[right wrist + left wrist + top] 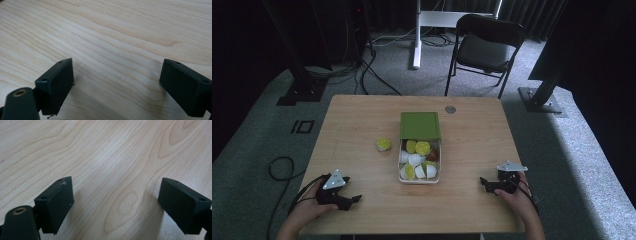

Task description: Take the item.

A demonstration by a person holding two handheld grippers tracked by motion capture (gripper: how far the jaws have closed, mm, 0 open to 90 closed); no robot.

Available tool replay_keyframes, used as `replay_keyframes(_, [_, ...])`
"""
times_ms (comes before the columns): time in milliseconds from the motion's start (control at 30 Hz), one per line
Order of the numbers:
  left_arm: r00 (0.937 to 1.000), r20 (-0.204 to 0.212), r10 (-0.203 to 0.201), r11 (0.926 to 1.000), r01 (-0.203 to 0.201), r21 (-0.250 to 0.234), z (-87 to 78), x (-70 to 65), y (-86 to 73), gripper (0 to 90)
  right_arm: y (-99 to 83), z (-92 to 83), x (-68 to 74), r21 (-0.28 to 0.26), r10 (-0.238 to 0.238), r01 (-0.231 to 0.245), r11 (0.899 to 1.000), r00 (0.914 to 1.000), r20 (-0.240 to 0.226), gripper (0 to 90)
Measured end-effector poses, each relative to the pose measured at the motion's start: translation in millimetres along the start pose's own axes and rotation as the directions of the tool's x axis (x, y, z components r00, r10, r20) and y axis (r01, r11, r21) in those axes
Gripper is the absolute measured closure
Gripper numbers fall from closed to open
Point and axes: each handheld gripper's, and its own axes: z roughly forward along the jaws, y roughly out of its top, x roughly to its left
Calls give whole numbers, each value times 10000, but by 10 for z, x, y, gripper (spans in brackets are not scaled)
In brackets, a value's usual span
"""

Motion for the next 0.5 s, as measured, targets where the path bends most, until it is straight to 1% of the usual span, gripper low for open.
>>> replay_keyframes(67, [9993,-251,-281,9996,282,20,33,-1,27,111,0,0,0,0,-3,3,10000,10000,2,117])
replay_keyframes(100, [9990,-307,-335,9994,336,19,39,-5,33,111,0,0,0,-2,-3,3,10000,10000,1,118])
replay_keyframes(500, [9991,-306,-309,9995,310,28,39,-8,33,109,-1,0,0,-1,-3,3,10000,10000,3,118])
